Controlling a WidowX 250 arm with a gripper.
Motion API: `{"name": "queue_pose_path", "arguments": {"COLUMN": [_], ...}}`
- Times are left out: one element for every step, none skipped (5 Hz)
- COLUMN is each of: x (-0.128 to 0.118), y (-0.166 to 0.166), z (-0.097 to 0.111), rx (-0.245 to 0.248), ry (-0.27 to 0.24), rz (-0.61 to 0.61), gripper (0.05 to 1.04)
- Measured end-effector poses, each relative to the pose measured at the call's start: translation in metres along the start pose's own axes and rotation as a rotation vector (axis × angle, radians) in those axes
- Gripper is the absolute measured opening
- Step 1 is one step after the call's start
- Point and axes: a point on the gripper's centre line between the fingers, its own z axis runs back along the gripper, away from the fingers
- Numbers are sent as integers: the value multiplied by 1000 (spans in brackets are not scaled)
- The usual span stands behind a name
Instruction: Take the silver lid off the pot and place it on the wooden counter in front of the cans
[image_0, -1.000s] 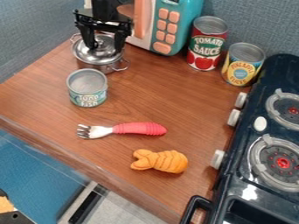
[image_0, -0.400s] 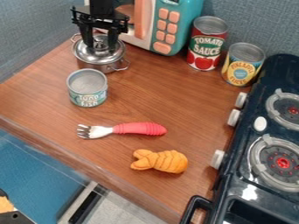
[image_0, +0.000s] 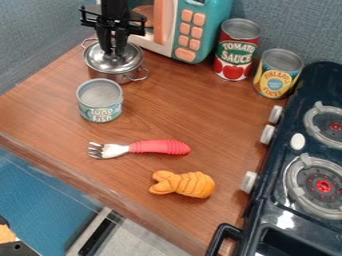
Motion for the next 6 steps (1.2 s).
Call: {"name": "queue_pose_path", "arguments": {"x": [-1,-8,-18,-27,-43,-55], "y": [0,-10,-26,-49,-83,-121], "z": [0,3,14,43,53,54], "rx": [5,13,3,-27,-57,-114], "ry": [1,4,-12,-66,-74,-76], "rz": [-13,-56,-108,-179,-272,-355], "gripper": [280,280,280,280,280,280]}}
